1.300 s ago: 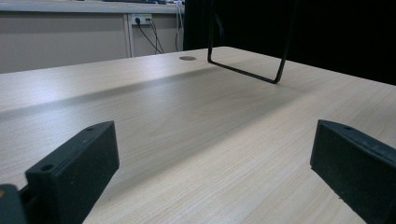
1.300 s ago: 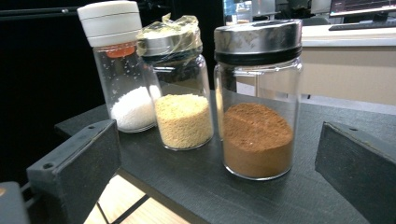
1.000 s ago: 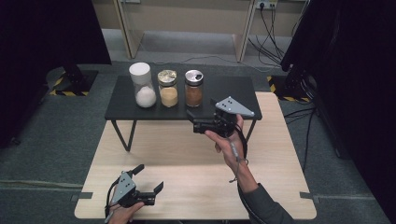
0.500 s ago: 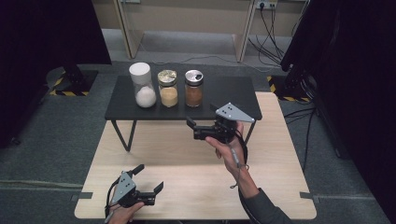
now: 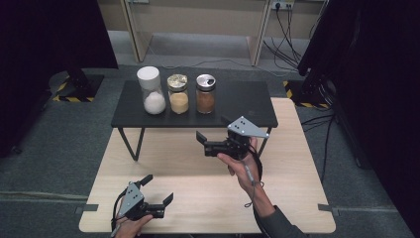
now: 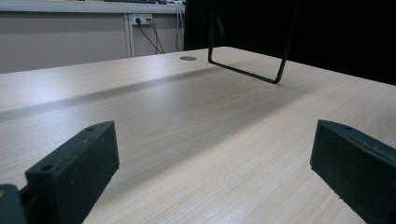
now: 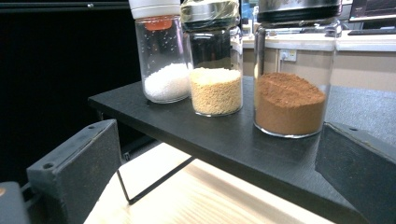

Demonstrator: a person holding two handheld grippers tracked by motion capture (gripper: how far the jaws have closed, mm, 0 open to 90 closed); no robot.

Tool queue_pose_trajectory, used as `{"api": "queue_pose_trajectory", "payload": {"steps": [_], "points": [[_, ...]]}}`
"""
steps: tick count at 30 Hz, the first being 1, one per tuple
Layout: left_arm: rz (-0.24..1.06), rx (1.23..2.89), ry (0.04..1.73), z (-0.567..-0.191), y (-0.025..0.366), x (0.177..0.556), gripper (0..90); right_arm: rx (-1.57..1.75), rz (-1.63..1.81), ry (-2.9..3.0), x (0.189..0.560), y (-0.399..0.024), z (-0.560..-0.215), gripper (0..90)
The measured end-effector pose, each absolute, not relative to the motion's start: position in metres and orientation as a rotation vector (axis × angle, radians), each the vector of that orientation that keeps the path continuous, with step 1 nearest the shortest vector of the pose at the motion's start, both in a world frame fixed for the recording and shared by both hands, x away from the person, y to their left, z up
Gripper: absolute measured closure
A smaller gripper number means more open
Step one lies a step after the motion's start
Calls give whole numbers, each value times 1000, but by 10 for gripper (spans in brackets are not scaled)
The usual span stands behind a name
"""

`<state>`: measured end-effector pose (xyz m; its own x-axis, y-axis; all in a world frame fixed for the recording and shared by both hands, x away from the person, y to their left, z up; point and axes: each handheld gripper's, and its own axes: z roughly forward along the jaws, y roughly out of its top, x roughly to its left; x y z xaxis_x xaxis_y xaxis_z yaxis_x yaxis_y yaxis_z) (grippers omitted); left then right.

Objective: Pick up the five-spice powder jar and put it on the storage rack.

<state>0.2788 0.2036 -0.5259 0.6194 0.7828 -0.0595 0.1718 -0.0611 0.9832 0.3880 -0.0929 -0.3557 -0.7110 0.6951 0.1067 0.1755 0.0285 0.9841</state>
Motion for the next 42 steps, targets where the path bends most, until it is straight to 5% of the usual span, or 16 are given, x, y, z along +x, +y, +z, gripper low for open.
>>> {"api": "queue_pose_trajectory", "payload": {"steps": [42], "points": [[606,1586,819,-526,204,279,5,820,1717,1934,352,-94,-396,7]]}}
